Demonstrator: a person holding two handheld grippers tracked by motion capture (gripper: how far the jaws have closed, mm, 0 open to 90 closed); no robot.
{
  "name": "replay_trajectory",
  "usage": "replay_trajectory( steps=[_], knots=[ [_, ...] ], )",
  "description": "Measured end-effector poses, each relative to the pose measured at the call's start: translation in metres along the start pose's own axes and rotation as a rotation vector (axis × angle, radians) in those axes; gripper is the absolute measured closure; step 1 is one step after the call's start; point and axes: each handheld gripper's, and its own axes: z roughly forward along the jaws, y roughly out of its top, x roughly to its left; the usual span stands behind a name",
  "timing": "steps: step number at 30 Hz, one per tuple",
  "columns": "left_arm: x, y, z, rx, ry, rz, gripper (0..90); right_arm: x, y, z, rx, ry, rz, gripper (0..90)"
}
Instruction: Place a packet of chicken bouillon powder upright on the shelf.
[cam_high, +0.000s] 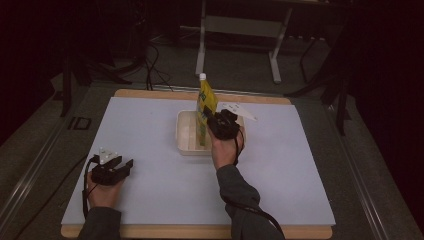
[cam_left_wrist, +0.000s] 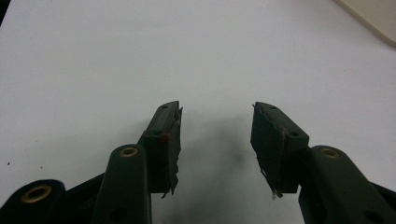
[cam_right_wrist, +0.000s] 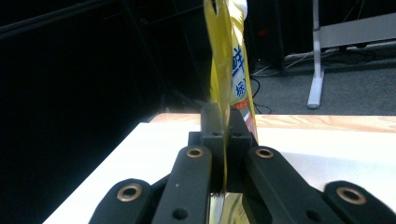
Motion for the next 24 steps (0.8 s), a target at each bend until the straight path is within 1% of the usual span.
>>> replay_trajectory(
  steps=[10, 13, 18, 22, 24],
  knots=[
    [0.000, 0.000, 0.000, 0.001, 0.001, 0.002, 51.9, 0.003, -0.005, 0.004, 0.003, 0.008, -0.009, 90.0],
    [0.000, 0.000, 0.000, -0.001, 0.002, 0.003, 51.9, 0.003, -0.006, 0.005, -0.009, 0.010, -0.002, 90.0],
    [0.000, 0.000, 0.000, 0.000, 0.002, 0.002, 51.9, 0.005, -0.007, 0.007, -0.010, 0.008, -0.013, 90.0],
    [0.000, 0.000, 0.000, -0.002, 0.002, 0.000, 51.9, 0.006, -0.010, 0.009, -0.010, 0.015, -0.026, 90.0],
    [0.000, 0.000, 0.000, -0.001, 0.001, 0.002, 51.9, 0.006, -0.011, 0.009, -0.011, 0.021, -0.024, 90.0]
  ],
)
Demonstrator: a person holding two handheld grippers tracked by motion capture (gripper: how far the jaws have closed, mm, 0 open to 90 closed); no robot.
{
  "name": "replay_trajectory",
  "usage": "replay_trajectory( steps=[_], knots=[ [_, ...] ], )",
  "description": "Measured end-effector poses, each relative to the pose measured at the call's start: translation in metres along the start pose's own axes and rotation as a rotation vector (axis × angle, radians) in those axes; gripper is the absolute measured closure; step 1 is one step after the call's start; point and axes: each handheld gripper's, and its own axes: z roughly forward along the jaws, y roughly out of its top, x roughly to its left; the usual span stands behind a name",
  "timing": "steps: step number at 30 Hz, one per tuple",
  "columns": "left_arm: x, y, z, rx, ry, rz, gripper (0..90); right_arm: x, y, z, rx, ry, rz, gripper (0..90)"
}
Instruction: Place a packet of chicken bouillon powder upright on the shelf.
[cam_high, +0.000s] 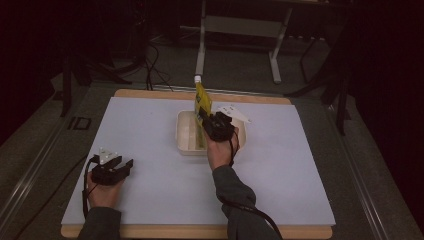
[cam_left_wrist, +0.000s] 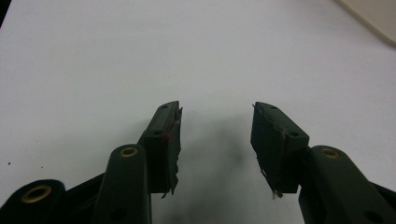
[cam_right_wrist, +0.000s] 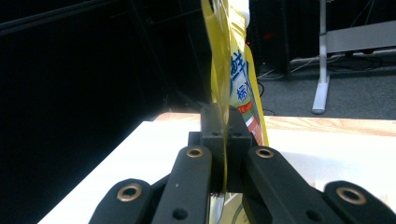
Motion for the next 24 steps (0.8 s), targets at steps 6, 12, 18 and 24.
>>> replay_trajectory(
  steps=[6, 12, 18, 24],
  knots=[
    [0.000, 0.000, 0.000, -0.001, 0.000, -0.001, 51.9, -0.001, -0.004, 0.002, 0.009, -0.003, 0.000, 90.0],
    [0.000, 0.000, 0.000, -0.001, -0.001, -0.001, 51.9, -0.006, -0.010, 0.004, 0.017, -0.012, 0.000, 90.0],
    [0.000, 0.000, 0.000, -0.002, 0.000, -0.002, 51.9, -0.008, -0.016, 0.004, 0.019, -0.005, 0.008, 90.0],
    [0.000, 0.000, 0.000, 0.001, -0.002, 0.001, 51.8, -0.007, -0.022, 0.004, 0.027, -0.001, 0.016, 90.0]
  ],
)
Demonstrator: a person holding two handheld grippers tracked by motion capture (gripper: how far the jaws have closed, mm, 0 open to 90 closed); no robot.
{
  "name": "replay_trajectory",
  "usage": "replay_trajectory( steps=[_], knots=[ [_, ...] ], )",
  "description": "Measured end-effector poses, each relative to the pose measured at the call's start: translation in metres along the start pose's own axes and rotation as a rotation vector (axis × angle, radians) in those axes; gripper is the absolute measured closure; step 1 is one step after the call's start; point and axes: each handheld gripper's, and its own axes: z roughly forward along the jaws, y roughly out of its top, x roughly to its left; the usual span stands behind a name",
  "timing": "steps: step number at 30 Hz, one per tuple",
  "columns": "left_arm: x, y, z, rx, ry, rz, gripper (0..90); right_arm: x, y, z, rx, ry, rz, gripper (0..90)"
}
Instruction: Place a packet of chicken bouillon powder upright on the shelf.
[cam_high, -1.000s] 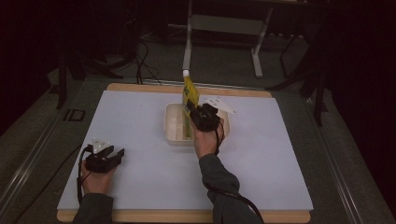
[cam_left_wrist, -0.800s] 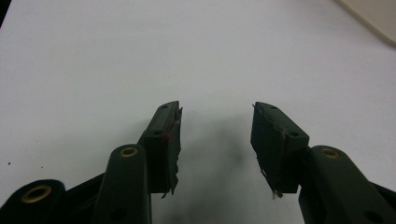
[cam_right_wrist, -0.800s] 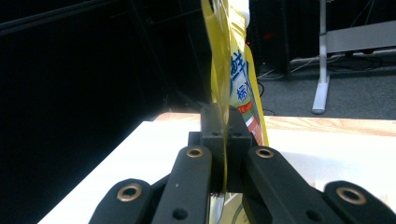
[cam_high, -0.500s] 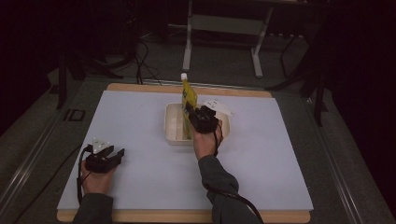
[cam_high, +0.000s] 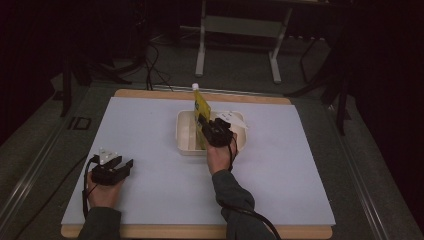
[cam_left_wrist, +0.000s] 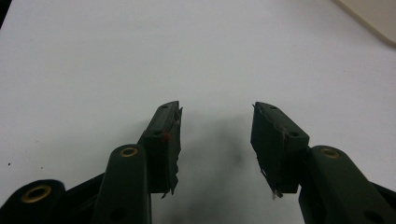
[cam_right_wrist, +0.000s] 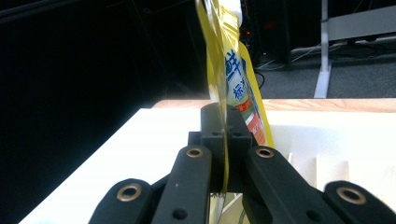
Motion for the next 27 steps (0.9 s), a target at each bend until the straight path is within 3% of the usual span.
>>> replay_trajectory(
  steps=[10, 14, 19, 27],
  knots=[
    [0.000, 0.000, 0.000, 0.000, 0.002, 0.001, 51.6, -0.001, -0.009, 0.001, 0.037, -0.008, -0.019, 90.0],
    [0.000, 0.000, 0.000, 0.000, 0.003, 0.002, 51.6, 0.002, -0.007, 0.001, 0.073, -0.019, -0.058, 90.0],
    [0.000, 0.000, 0.000, 0.000, 0.002, 0.000, 51.6, 0.000, -0.001, 0.003, 0.127, -0.017, -0.052, 88.7],
    [0.000, 0.000, 0.000, 0.001, 0.001, -0.001, 51.6, 0.001, 0.000, 0.003, 0.187, -0.009, -0.087, 70.2]
  ],
)
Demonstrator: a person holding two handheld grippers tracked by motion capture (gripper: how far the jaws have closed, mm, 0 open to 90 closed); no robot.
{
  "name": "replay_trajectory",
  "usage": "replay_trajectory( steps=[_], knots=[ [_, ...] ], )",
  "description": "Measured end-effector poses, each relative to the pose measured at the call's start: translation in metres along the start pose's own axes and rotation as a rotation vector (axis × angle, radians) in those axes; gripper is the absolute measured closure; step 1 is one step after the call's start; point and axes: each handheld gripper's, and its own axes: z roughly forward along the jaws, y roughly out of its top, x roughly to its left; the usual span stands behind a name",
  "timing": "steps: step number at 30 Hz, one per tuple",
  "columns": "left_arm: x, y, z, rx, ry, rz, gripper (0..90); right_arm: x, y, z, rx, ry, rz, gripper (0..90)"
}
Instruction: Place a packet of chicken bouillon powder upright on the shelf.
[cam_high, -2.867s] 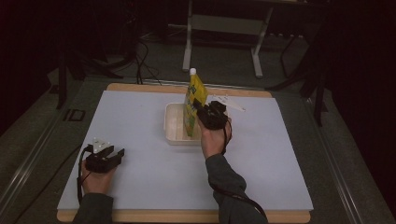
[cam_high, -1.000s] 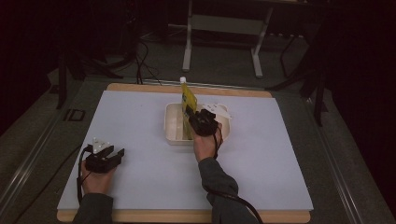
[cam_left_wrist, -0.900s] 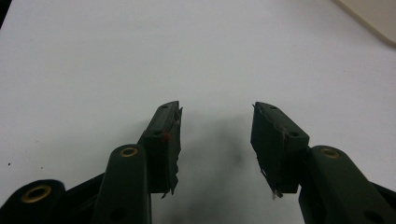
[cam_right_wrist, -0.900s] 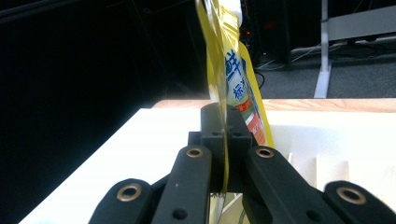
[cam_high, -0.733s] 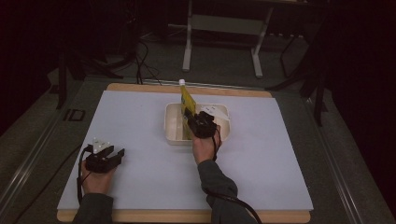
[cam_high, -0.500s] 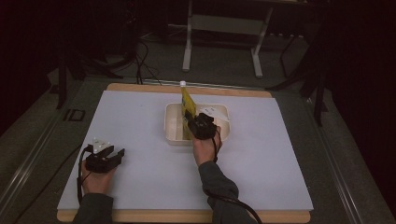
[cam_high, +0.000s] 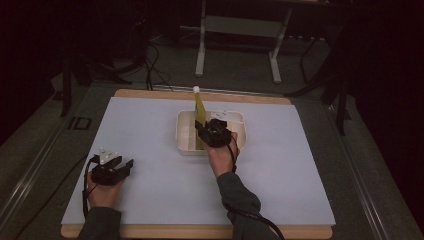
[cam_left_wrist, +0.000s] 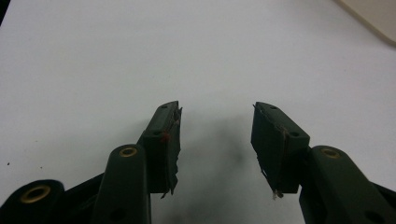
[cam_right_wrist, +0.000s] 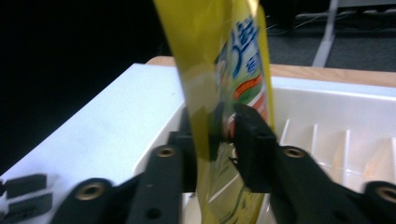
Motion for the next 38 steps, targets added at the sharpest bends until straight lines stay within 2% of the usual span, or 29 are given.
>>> replay_trajectory(
  steps=[4, 6, 14, 16, 20, 29, 33, 38],
  knots=[
    [0.000, 0.000, 0.000, 0.000, 0.000, 0.001, 51.5, -0.003, -0.003, -0.001, -0.003, 0.024, 0.010, 56.8],
    [0.000, 0.000, 0.000, 0.001, 0.000, 0.001, 51.5, -0.005, -0.003, -0.001, 0.006, 0.015, 0.010, 53.5],
    [0.000, 0.000, 0.000, 0.000, 0.001, 0.001, 51.4, -0.011, -0.002, -0.007, 0.059, 0.024, 0.009, 50.9],
    [0.000, 0.000, 0.000, 0.000, 0.002, 0.000, 51.4, -0.012, -0.001, -0.009, 0.088, 0.041, 0.003, 49.4],
    [0.000, 0.000, 0.000, 0.000, 0.003, 0.001, 51.3, -0.009, 0.001, -0.016, 0.128, 0.055, -0.024, 47.5],
    [0.001, 0.000, 0.000, 0.000, 0.004, -0.005, 51.3, -0.006, 0.004, -0.035, 0.167, 0.088, -0.084, 45.4],
    [0.000, 0.000, 0.000, -0.002, 0.004, -0.007, 51.3, -0.007, 0.002, -0.044, 0.214, 0.101, -0.109, 45.4],
    [0.001, 0.000, 0.000, -0.004, 0.010, -0.013, 50.0, -0.015, -0.009, -0.066, 0.260, 0.101, -0.189, 43.6]
  ],
)
